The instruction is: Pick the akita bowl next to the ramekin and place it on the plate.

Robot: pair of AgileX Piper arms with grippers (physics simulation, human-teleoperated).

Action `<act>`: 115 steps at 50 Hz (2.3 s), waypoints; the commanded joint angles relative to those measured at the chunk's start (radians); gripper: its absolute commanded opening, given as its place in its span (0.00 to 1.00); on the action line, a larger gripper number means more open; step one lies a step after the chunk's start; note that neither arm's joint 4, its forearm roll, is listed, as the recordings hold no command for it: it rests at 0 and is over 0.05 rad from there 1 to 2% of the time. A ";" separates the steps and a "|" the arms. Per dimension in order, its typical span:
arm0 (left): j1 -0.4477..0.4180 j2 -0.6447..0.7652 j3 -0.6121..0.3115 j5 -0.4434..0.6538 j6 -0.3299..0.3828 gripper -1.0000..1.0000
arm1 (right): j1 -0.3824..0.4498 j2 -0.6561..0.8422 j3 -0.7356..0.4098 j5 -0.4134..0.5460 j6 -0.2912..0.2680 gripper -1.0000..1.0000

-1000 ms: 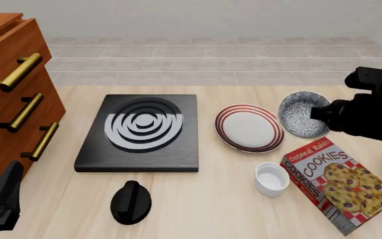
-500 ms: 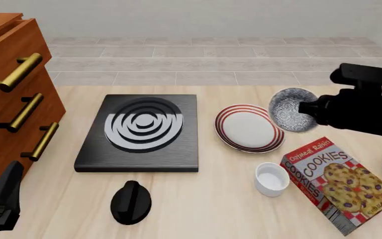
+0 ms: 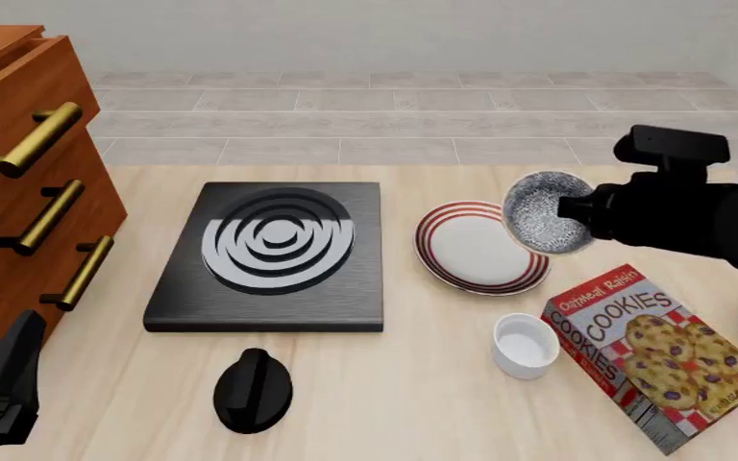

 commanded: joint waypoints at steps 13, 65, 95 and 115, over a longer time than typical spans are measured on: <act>0.000 0.000 0.000 0.000 0.000 1.00 | 0.008 0.081 -0.033 -0.048 0.010 0.00; 0.000 0.000 0.000 0.000 0.000 1.00 | 0.042 0.256 -0.141 -0.130 0.054 0.00; 0.000 0.000 0.000 0.000 0.000 1.00 | 0.006 0.370 -0.215 -0.181 0.077 0.00; 0.000 0.000 0.000 0.000 0.000 1.00 | -0.022 0.459 -0.250 -0.222 0.089 0.00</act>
